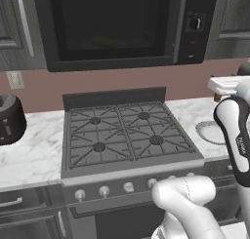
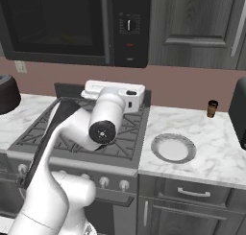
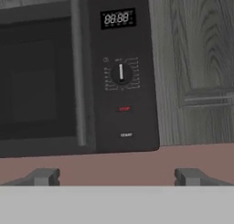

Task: Pick the corn from the counter and place it in the microwave. Then turn on the microwave.

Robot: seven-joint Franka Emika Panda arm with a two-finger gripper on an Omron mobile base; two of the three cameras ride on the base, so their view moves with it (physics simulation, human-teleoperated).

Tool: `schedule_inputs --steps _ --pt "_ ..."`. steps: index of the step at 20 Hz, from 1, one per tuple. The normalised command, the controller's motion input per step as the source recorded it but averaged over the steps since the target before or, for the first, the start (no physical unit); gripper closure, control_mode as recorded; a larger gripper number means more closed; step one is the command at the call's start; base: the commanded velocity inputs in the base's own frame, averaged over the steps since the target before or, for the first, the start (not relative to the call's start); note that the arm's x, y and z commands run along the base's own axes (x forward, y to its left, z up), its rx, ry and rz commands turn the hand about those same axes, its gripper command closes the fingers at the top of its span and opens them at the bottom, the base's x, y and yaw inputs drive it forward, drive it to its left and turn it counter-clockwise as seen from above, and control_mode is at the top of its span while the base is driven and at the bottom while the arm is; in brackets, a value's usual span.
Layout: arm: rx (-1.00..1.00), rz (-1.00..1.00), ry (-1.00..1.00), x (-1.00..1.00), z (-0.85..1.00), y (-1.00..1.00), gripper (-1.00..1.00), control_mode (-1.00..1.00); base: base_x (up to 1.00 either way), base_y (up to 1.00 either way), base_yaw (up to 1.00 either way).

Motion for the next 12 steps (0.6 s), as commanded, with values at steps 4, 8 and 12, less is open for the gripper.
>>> schedule_inputs --steps 4,8,12 --pt "-0.07 -0.01 0.00 0.26 0.00 0.00 -1.00 -1.00 0.00 0.00 0.00" --pt "-0.05 -0.07 0.03 0.29 0.00 0.00 -1.00 -1.00 0.00 0.00 0.00" --pt "-0.02 -0.07 0.09 0.24 0.00 0.00 -1.00 -1.00 0.00 0.00 0.00"
